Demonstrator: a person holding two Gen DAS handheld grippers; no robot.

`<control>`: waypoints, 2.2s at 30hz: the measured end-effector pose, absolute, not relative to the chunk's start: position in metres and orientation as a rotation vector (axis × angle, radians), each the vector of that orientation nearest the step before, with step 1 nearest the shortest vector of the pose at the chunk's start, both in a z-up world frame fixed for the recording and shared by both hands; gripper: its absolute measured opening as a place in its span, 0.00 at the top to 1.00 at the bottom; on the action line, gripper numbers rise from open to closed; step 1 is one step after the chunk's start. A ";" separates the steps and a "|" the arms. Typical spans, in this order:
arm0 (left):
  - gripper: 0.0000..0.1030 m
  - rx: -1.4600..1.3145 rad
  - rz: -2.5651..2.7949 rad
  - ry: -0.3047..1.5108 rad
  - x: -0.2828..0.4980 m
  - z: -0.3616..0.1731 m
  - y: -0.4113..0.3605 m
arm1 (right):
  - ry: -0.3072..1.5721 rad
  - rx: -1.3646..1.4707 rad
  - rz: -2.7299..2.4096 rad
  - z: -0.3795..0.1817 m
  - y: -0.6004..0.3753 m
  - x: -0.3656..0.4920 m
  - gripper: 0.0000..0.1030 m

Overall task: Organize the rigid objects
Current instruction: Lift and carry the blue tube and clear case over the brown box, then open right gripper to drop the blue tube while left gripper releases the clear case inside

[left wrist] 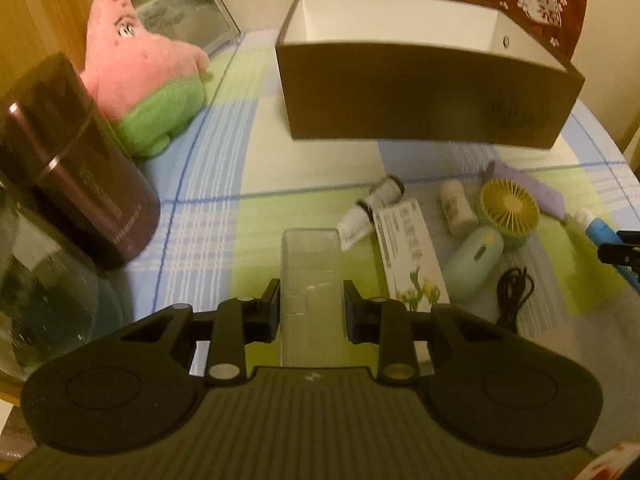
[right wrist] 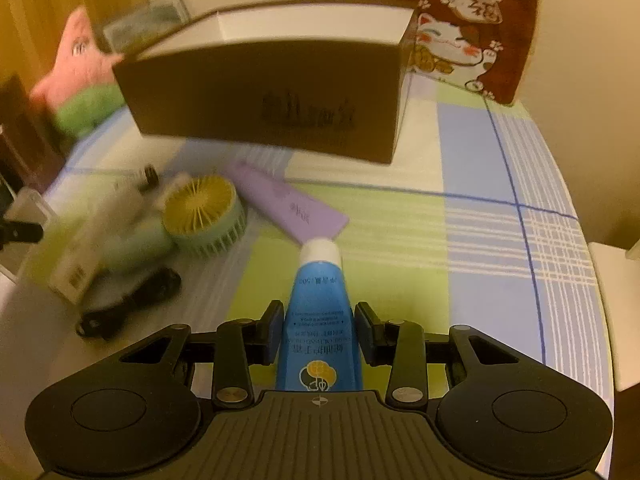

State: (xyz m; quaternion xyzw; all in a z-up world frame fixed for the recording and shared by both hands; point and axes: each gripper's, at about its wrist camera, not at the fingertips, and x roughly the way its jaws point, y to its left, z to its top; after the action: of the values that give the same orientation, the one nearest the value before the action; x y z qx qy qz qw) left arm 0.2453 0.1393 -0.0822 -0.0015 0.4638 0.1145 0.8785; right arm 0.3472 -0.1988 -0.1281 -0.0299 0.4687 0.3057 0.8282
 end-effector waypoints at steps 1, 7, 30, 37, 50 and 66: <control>0.73 -0.003 0.239 0.961 0.247 -0.079 0.140 | 0.992 -0.049 0.649 -0.124 -0.200 0.349 0.63; 0.73 0.001 0.225 0.926 0.256 -0.062 0.140 | 0.959 0.033 0.653 -0.099 -0.206 0.357 0.63; 0.73 0.064 0.147 0.785 0.329 -0.002 0.134 | 0.783 0.178 0.697 -0.025 -0.201 0.408 0.63; 0.73 0.088 0.136 0.744 0.375 0.016 0.137 | 0.738 0.198 0.681 -0.012 -0.184 0.445 0.63; 0.73 0.104 0.131 0.790 0.462 0.011 0.152 | 0.747 0.194 0.605 -0.017 -0.149 0.521 0.63; 0.73 0.143 0.129 0.889 0.528 -0.034 0.158 | 0.857 0.094 0.504 -0.065 -0.117 0.577 0.63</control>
State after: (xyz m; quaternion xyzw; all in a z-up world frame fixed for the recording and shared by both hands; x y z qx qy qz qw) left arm 0.5282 0.1583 -0.0343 0.0688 0.4295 0.0622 0.8983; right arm 0.5768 -0.1172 -0.0649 0.0452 0.4111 0.2416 0.8778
